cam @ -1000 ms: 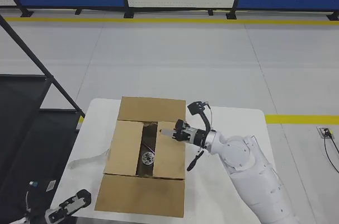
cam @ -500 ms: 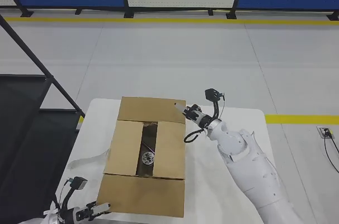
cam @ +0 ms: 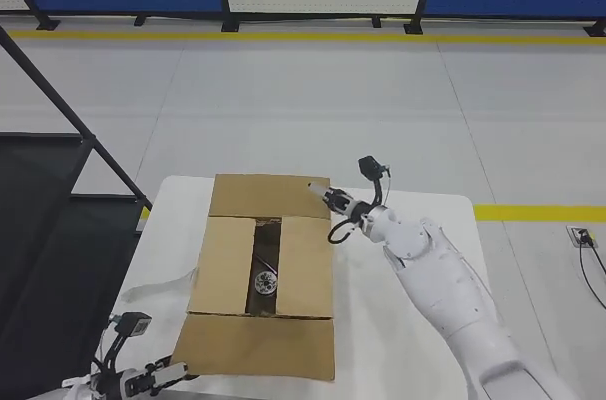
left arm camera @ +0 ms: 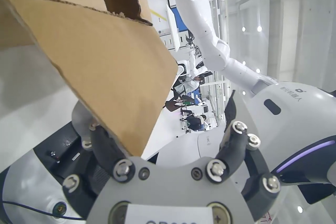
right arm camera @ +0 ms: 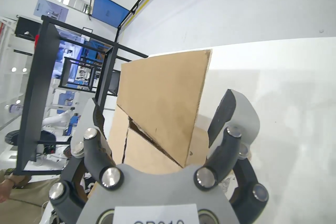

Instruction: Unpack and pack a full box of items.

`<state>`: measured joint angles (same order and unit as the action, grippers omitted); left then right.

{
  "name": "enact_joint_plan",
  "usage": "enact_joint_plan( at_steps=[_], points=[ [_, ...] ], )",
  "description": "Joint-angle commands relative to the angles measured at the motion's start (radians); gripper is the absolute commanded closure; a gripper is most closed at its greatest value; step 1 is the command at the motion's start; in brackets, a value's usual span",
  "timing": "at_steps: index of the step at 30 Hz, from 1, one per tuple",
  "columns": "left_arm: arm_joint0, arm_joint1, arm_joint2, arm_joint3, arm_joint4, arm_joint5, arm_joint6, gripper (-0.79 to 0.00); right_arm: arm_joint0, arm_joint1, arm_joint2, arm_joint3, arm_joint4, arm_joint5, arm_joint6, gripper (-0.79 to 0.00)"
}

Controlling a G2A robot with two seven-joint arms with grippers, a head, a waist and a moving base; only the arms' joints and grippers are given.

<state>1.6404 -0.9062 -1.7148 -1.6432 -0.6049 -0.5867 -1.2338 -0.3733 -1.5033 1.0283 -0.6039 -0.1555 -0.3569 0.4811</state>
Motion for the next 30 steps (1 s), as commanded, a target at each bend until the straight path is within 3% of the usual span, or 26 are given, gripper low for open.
enact_joint_plan(
  at_steps=[1, 12, 17, 20, 30],
  points=[
    [-0.002, 0.003, -0.002, 0.007, -0.025, -0.004, 0.004, -0.785, 0.014, -0.003, 0.007, 0.035, 0.044, -0.037, 0.044, -0.785],
    [-0.053, 0.003, 0.009, 0.078, -0.092, -0.049, 0.068, -0.785, 0.076, -0.009, 0.067, 0.171, 0.258, -0.193, 0.257, -0.785],
    [-0.065, -0.008, 0.009, 0.048, 0.092, -0.026, 0.337, -0.785, 0.081, -0.004, 0.095, 0.18, 0.334, -0.239, 0.342, -0.785],
    [-0.061, -0.015, 0.023, 0.005, 0.169, -0.009, 0.436, -0.785, 0.084, 0.002, 0.113, 0.177, 0.373, -0.259, 0.403, -0.785],
    [-0.067, -0.024, 0.05, -0.032, 0.228, 0.02, 0.504, -0.785, 0.057, 0.023, 0.135, 0.101, 0.397, -0.279, 0.489, -0.785]
  ],
)
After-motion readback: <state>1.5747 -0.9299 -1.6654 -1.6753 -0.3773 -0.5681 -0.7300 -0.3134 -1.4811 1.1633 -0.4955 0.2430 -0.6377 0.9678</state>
